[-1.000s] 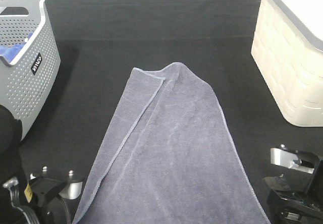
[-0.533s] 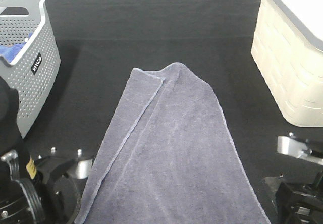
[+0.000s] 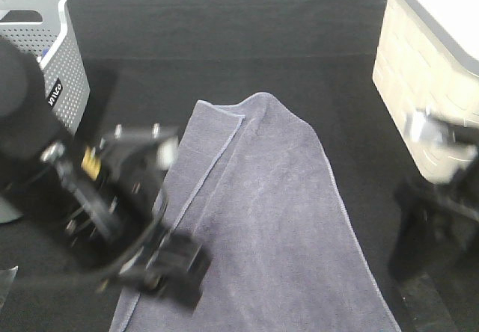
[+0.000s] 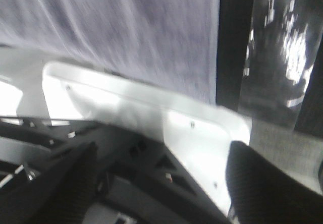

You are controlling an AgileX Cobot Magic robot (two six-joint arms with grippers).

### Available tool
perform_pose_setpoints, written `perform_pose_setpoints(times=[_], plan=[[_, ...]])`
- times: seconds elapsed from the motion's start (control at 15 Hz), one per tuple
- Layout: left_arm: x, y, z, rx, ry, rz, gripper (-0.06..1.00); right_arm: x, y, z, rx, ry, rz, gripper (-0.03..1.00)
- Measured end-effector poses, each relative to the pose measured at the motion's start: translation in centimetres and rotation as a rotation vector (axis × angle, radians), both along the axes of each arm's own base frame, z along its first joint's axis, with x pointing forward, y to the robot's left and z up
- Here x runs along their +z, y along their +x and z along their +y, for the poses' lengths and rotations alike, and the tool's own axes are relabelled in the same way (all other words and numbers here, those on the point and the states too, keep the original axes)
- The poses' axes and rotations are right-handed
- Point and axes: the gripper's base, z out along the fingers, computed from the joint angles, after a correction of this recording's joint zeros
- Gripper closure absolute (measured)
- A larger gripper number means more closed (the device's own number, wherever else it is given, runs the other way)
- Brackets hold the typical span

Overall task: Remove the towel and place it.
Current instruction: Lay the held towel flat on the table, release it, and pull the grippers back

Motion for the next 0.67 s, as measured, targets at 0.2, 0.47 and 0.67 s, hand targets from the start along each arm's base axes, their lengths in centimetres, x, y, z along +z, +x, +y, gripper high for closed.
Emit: perform_pose_setpoints(times=[0.2,0.47,0.67], plan=[[1.5,2.4,-0.7,0.028,-0.046,-0.206,0.33,2.5,2.4,0.5,-0.001,0.026,-0.121,0.41],[2.8,7.3,1.9,0.189,-0.065,-0.393,0.35,6.1,5.6,1.1,-0.024,0.059,-0.329,0.54],[2.6,11.1,2.8,0.223,-0.027,-0.443,0.42,6.5,8.0,1.7,-0.039,0.072,-0.364,0.56]])
